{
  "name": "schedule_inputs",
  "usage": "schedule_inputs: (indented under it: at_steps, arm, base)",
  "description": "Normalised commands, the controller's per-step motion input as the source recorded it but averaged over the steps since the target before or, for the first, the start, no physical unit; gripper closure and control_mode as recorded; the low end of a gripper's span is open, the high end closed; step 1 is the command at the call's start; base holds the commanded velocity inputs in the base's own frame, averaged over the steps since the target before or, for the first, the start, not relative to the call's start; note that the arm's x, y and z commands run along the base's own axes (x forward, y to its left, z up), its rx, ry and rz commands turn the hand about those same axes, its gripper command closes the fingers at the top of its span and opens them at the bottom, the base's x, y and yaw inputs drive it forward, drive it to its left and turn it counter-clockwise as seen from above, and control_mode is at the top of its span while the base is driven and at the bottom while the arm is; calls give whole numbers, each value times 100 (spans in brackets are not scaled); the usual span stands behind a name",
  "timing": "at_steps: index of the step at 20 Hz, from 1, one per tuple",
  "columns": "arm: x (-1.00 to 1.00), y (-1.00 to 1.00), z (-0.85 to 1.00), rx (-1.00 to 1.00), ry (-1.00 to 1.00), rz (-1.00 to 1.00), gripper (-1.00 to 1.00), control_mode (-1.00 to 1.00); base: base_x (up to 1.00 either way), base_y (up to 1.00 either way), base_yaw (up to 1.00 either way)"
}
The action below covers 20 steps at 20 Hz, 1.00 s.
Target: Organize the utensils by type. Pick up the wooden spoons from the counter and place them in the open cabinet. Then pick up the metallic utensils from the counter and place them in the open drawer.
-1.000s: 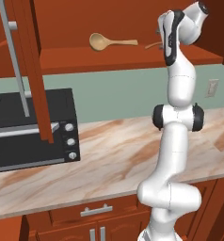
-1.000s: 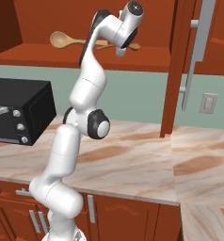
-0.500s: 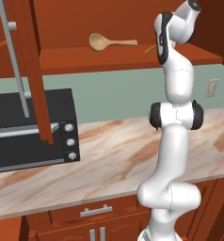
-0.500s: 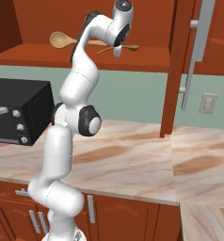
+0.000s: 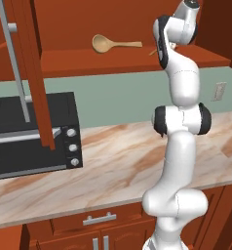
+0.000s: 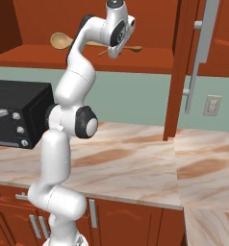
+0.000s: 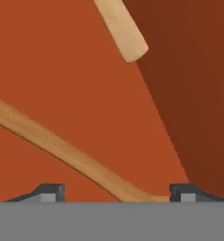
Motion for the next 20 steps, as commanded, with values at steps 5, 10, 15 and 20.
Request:
schedule_inputs:
  at_steps: [5, 10, 15, 20]
  arm:
    - [-9, 2, 0, 33, 7, -25, -100, -100]
    - [-39, 3, 0, 37, 0, -20, -100, -100]
    - [-60, 11, -4, 23, -10, -21, -100, -100]
    - [-63, 4, -1, 9, -34, -22, -100, -100]
  base:
    - [0, 0, 0]
    - [0, 0, 0]
    - [0, 0, 0]
    - [0, 0, 0]
